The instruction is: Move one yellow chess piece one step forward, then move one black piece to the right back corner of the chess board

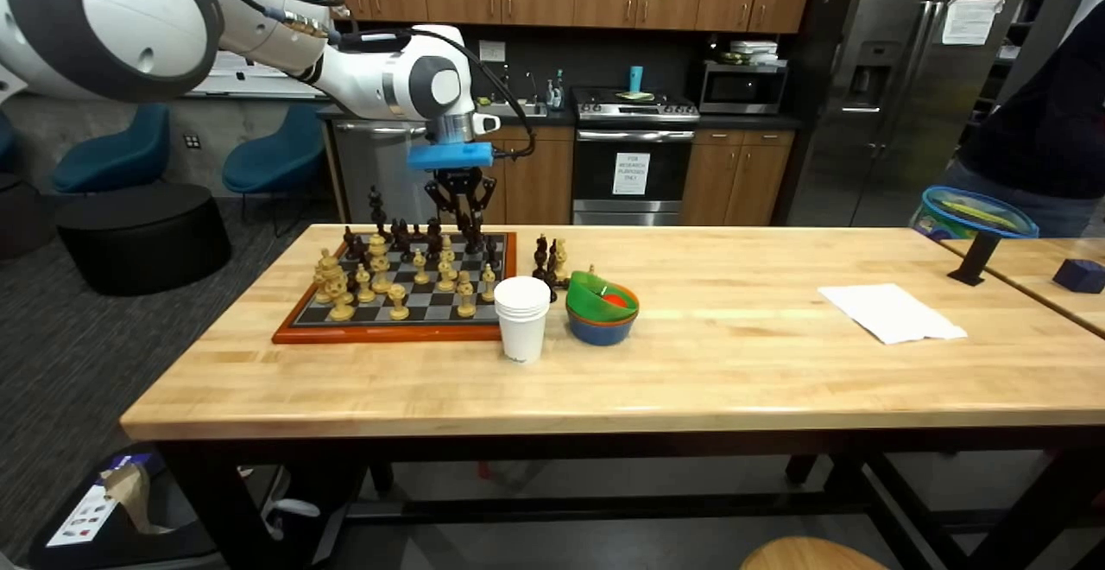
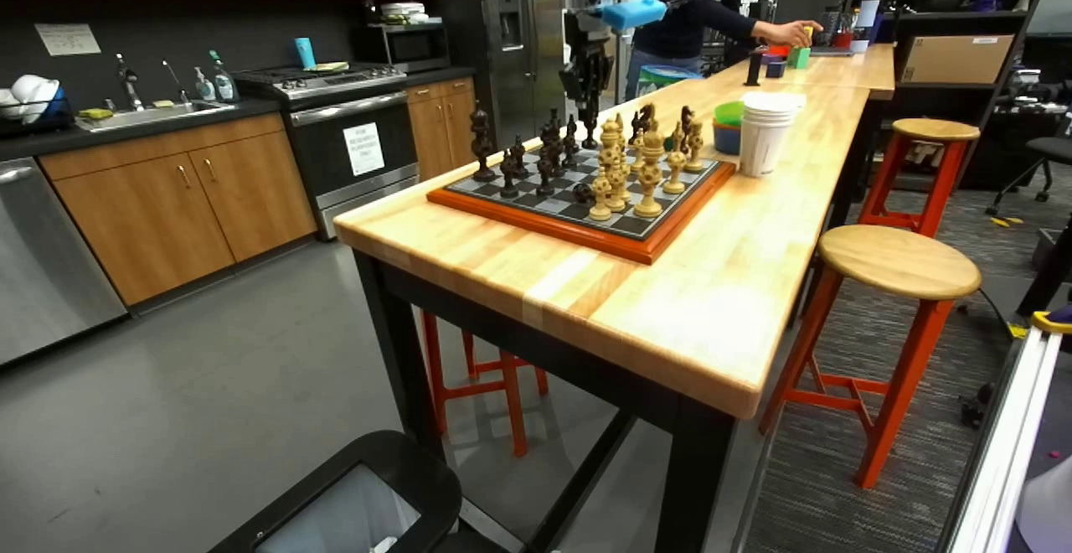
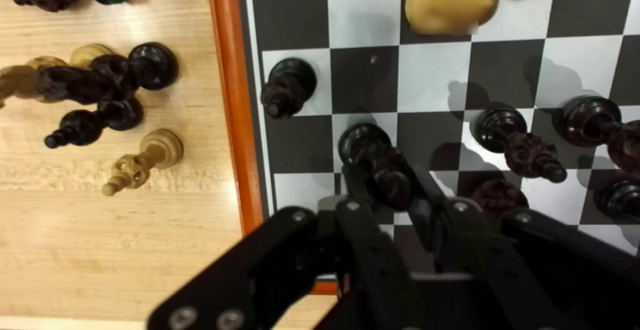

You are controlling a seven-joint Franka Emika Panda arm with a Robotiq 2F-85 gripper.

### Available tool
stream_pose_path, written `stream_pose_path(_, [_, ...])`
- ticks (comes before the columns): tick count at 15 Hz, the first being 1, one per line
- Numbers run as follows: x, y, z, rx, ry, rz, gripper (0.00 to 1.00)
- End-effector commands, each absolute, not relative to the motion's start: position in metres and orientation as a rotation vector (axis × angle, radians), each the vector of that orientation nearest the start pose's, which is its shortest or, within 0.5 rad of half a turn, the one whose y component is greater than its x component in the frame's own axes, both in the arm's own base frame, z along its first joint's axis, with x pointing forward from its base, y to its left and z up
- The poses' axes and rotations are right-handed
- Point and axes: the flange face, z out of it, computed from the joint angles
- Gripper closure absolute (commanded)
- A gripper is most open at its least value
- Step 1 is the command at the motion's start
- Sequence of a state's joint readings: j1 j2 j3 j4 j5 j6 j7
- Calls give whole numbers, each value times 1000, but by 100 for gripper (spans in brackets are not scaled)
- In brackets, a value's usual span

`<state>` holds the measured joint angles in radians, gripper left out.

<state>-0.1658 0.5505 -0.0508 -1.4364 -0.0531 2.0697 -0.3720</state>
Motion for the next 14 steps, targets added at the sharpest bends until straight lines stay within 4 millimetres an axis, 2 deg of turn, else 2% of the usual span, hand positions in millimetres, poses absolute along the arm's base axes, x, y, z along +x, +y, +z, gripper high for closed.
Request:
stream_pose_path(1, [706,-156,381,-3250,-249,-139,94])
stream_pose_path(14, [705,-162,378,-3258,-183,-123,94])
